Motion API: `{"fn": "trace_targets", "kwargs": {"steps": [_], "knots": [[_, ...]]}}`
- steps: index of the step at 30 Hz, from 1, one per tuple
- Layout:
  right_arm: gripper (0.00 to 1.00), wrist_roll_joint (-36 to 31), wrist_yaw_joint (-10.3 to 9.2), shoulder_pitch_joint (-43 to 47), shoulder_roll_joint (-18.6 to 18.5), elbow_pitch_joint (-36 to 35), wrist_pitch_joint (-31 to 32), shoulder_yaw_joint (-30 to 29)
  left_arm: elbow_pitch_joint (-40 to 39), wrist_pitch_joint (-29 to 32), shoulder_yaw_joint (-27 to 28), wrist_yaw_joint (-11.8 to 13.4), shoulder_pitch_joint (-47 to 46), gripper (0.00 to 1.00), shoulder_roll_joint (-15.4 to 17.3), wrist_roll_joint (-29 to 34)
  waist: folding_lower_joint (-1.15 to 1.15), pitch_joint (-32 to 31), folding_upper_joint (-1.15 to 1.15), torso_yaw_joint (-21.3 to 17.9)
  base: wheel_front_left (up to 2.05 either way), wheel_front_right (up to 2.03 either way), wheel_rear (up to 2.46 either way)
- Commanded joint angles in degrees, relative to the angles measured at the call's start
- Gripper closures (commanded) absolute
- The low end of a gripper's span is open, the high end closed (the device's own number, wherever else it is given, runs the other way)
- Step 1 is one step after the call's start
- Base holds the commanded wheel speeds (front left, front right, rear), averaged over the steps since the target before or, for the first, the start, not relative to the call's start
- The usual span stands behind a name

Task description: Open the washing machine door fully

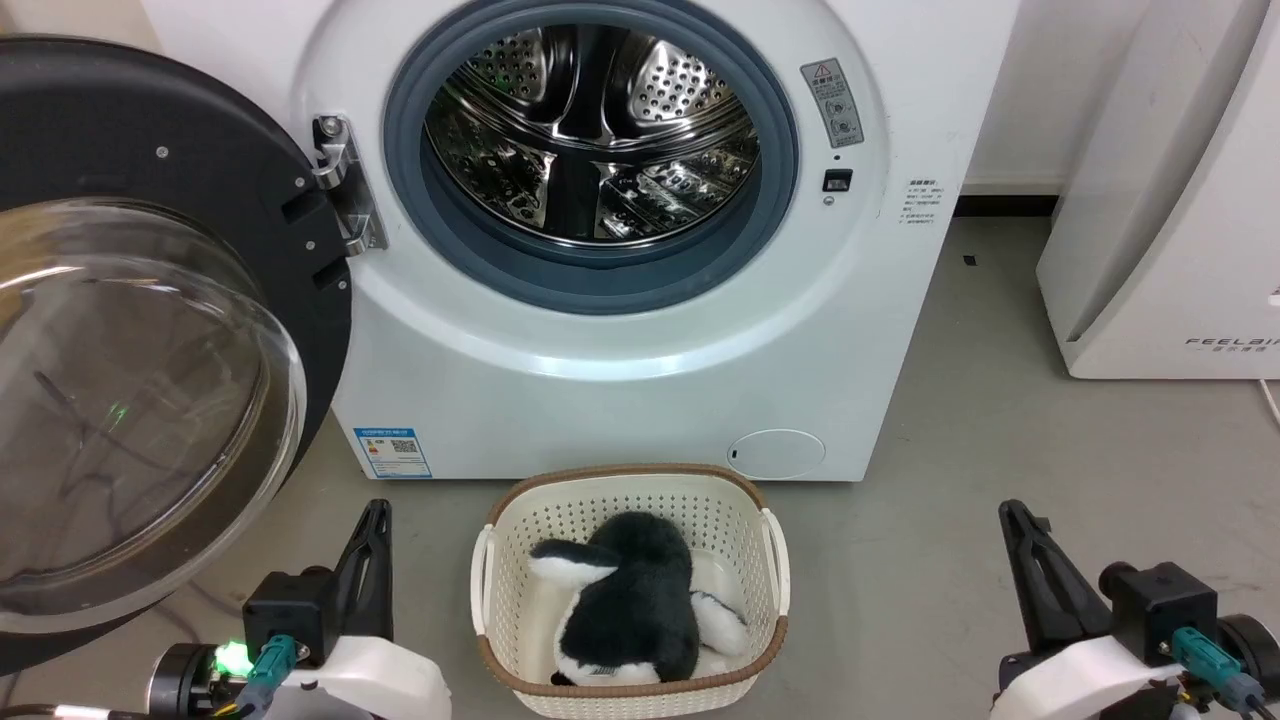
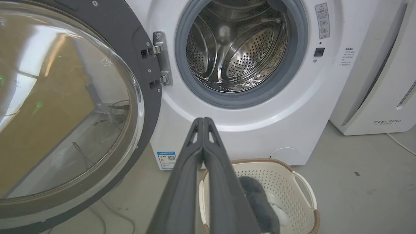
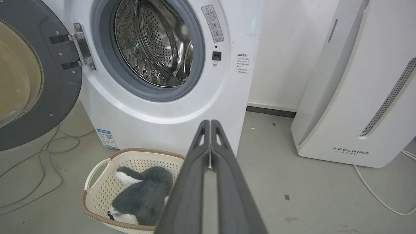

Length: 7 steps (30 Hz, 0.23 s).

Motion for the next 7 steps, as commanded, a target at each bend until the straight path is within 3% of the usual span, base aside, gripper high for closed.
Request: {"fn": "trace_targets", "kwargs": {"steps": [1,7], "knots": [[1.00,-0.42,0.29,-1.00,0.09,-0.40,0.31,0.24,-0.35,0.37,-0.12,0.44,-0.77,1.00,0.07,0.53,0.00,0.03,0.00,0.00,0.00,0.00,0.00],[1.00,-0.57,0.31,-1.20,0.09,-0.47,1.01,0.55,-0.49,1.10,-0.29,0.59,-0.89,1.00,0.07,0.69,0.00,0.16,0.00,-0.03,0.00,0.00,0.00]]}}
